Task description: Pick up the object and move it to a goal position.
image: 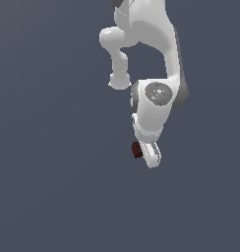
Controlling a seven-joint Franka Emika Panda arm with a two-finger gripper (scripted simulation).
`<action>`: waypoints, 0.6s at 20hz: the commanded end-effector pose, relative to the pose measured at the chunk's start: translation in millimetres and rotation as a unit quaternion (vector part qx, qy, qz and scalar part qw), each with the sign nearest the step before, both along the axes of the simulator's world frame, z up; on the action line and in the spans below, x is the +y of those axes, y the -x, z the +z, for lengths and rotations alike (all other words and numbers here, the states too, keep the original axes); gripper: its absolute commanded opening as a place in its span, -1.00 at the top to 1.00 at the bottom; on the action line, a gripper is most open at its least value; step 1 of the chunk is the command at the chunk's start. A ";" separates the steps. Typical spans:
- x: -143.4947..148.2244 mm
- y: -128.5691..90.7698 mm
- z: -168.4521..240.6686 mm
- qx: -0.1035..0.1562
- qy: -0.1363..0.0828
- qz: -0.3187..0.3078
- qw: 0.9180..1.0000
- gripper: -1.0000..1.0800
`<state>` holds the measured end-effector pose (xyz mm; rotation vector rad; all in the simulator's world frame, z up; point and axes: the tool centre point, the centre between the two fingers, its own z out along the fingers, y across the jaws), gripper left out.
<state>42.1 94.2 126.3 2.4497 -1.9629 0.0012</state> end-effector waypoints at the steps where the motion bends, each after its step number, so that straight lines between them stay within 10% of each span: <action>1: 11.8 -12.0 18.2 -0.001 0.000 0.000 1.000 1.00; 12: 50.2 -51.4 71.7 -0.001 -0.001 0.000 1.000 1.00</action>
